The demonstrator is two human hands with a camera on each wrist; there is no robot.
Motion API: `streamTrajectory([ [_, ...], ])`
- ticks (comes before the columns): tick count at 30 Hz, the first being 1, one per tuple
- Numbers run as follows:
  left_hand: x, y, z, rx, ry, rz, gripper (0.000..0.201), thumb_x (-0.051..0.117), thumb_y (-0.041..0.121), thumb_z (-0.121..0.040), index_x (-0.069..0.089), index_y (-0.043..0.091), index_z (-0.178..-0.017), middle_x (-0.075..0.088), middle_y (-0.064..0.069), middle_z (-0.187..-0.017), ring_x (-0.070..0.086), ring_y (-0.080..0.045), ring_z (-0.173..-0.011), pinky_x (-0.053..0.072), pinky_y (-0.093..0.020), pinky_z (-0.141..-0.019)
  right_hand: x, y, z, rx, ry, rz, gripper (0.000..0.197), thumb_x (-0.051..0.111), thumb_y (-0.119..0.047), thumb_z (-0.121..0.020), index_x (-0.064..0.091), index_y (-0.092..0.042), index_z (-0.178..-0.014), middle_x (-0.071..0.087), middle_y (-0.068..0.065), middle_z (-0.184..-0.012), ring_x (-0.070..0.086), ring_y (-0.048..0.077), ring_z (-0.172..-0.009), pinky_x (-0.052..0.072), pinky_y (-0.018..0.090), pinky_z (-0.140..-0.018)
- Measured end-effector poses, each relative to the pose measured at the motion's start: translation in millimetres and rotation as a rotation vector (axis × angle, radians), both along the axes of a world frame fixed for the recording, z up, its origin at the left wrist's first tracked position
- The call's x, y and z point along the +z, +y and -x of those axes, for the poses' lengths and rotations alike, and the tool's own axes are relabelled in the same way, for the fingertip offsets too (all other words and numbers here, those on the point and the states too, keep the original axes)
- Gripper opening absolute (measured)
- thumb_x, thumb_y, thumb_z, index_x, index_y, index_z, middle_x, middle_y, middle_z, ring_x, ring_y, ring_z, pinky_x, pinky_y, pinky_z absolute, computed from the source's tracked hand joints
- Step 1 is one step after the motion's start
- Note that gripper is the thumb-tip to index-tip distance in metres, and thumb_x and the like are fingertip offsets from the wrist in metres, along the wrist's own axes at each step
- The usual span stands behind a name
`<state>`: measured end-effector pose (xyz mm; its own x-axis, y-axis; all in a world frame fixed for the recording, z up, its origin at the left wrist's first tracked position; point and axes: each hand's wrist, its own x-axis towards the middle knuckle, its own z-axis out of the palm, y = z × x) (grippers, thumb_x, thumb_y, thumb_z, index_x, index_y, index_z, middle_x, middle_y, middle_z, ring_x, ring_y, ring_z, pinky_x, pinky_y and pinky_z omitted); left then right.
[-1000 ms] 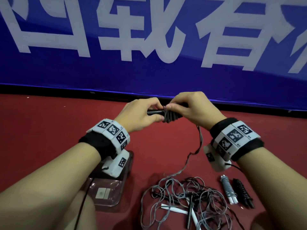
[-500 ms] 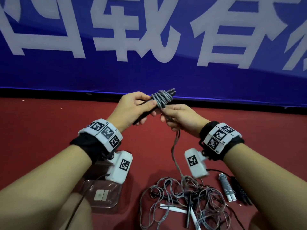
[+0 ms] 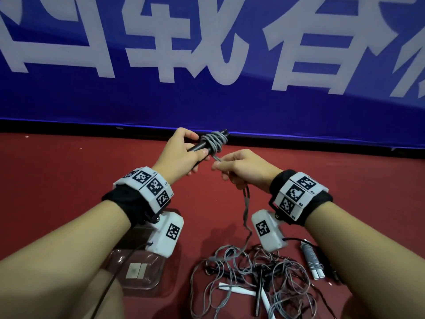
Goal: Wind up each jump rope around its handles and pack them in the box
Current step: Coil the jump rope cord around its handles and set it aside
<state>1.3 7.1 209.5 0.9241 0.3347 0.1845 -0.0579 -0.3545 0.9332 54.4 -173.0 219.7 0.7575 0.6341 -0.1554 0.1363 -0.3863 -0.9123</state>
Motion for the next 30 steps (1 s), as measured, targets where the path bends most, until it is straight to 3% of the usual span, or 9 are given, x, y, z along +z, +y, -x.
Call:
streamTrajectory([
  [5,-6,14,-2,0.173,-0.027,-0.237,0.026,0.075,0.019,-0.09,0.051,0.021,-0.1,0.071,0.002,-0.076,0.063,-0.019,-0.058,0.05,-0.03,-0.057,11,7,16,0.1,-0.499,0.254,0.027,0.058,-0.031,-0.101,0.072,-0.01,-0.093,0.062,-0.001,-0.062,0.054,0.01,-0.051,0.049,0.03,-0.057],
  [8,-3,13,5,0.071,0.082,-0.604,0.028,0.076,0.031,-0.087,0.05,0.033,-0.095,0.071,0.012,-0.086,0.066,-0.019,-0.082,0.047,-0.037,-0.075,20,2,16,0.079,-0.994,0.462,0.024,0.058,-0.044,-0.096,0.074,-0.028,-0.101,0.074,-0.002,-0.09,0.066,0.021,-0.087,0.053,0.037,-0.076],
  [10,-1,7,9,-0.1,0.158,-0.746,0.03,0.078,0.033,-0.085,0.049,0.039,-0.092,0.07,0.015,-0.086,0.067,-0.017,-0.09,0.048,-0.037,-0.079,26,-6,8,0.091,-1.073,0.434,0.016,0.068,-0.045,-0.09,0.075,-0.035,-0.1,0.074,-0.011,-0.095,0.066,0.016,-0.093,0.052,0.035,-0.076],
  [13,4,-1,14,-0.363,0.191,-0.791,0.03,0.082,0.033,-0.082,0.054,0.039,-0.09,0.073,0.013,-0.09,0.071,-0.016,-0.091,0.053,-0.04,-0.085,27,-19,-7,0.157,-0.893,0.258,0.015,0.086,-0.038,-0.077,0.077,-0.029,-0.085,0.071,-0.014,-0.087,0.064,0.005,-0.085,0.053,0.032,-0.078],
  [16,11,-3,19,-0.509,0.168,-0.61,0.026,0.085,0.017,-0.082,0.066,0.032,-0.091,0.076,0.001,-0.083,0.073,-0.025,-0.07,0.059,-0.041,-0.073,19,-26,-15,0.124,-0.682,0.071,0.02,0.091,-0.03,-0.072,0.076,-0.017,-0.077,0.073,-0.004,-0.08,0.066,0.014,-0.077,0.054,0.032,-0.077],
  [18,15,0,21,-0.507,0.129,-0.565,0.024,0.086,0.012,-0.08,0.073,0.024,-0.096,0.077,-0.003,-0.085,0.073,-0.027,-0.075,0.06,-0.041,-0.076,12,-27,-17,0.105,-0.587,-0.019,0.021,0.091,-0.025,-0.073,0.076,-0.013,-0.079,0.074,0.0,-0.079,0.067,0.023,-0.075,0.054,0.036,-0.077],
  [21,17,3,20,-0.484,0.106,-0.551,0.028,0.088,0.012,-0.077,0.079,0.027,-0.099,0.078,0.0,-0.089,0.074,-0.021,-0.084,0.059,-0.036,-0.082,9,-24,-19,0.101,-0.472,-0.106,0.018,0.089,-0.012,-0.074,0.074,-0.01,-0.084,0.069,-0.001,-0.077,0.06,0.01,-0.07,0.052,0.027,-0.073],
  [24,20,0,23,-0.52,0.089,-0.459,0.029,0.087,0.004,-0.076,0.08,0.022,-0.098,0.076,-0.01,-0.081,0.07,-0.018,-0.069,0.057,-0.033,-0.071,9,-24,-22,0.116,-0.305,-0.176,0.024,0.084,0.002,-0.075,0.073,-0.012,-0.091,0.065,-0.001,-0.083,0.06,0.003,-0.071,0.05,0.018,-0.073],
  [30,37,-3,34,-0.48,-0.122,0.042,0.025,0.078,0.003,-0.075,0.075,0.013,-0.098,0.072,-0.017,-0.081,0.065,-0.023,-0.064,0.054,-0.028,-0.062,15,-24,-19,0.044,0.188,-0.567,0.014,0.057,0.0,-0.093,0.065,-0.009,-0.098,0.068,0.001,-0.076,0.062,0.012,-0.062,0.053,0.023,-0.061],
])
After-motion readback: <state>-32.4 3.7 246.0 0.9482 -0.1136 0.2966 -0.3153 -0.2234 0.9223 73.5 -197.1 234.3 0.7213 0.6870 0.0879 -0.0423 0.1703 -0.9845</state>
